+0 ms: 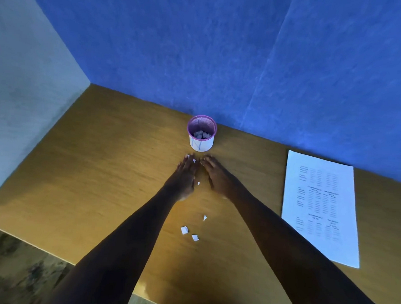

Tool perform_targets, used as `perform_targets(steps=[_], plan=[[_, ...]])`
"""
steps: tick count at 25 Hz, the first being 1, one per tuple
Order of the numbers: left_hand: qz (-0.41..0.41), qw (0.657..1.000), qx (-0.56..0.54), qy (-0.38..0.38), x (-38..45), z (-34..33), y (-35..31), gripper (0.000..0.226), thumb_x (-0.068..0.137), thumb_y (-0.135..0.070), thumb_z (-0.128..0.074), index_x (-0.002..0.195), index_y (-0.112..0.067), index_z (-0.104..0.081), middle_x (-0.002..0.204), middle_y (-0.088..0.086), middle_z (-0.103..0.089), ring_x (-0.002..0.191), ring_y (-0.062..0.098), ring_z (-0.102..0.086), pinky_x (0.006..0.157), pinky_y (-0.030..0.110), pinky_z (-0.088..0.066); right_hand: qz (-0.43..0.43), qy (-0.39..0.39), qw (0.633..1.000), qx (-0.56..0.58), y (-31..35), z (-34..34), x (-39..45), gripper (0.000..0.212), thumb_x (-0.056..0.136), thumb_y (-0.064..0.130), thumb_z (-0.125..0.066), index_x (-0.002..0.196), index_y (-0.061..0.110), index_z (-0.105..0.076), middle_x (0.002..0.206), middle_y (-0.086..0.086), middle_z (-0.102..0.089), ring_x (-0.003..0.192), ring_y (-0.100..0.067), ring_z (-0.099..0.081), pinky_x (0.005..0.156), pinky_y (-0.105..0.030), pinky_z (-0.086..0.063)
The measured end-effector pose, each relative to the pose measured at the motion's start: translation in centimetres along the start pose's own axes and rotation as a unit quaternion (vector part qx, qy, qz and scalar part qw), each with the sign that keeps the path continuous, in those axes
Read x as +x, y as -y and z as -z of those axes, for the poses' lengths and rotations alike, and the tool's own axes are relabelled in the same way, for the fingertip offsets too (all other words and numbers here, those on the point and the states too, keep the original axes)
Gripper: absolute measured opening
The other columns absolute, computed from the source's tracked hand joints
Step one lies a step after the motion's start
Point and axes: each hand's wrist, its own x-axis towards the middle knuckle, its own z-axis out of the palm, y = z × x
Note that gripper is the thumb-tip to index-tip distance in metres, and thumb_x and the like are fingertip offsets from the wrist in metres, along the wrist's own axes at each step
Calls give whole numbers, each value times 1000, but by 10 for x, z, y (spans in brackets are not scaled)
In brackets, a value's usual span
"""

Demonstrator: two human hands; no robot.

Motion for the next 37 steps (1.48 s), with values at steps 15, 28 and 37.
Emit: perform_targets(steps=[15,28,37], plan=[[15,998,11,-67,-75,-28,-6,66,99,-6,-49,156,-4,-16,167,8,-5,154,21,-6,123,33,-22,83,33,995,34,70,-41,-110,67,96,53,-46,150,15,-33,159,-6,-26,147,-19,-25,117,-31,-29],[51,990,28,-130,-113,-40,-18,42,93,6,-48,133,-4,-57,144,9,-51,128,24,-54,102,34,-50,167,-32,985,39,51,-29,-160,35,76,13,-60,107,19,-75,113,2,-72,106,-13,-66,74,-21,-58],[86,990,-1,-113,-95,-28,-15,29,91,10,-50,106,-2,-73,112,11,-66,101,26,-66,82,32,-56,43,3,993,114,51,-25,-151,10,92,18,-60,91,14,-70,96,2,-66,81,-11,-61,67,-18,-41]])
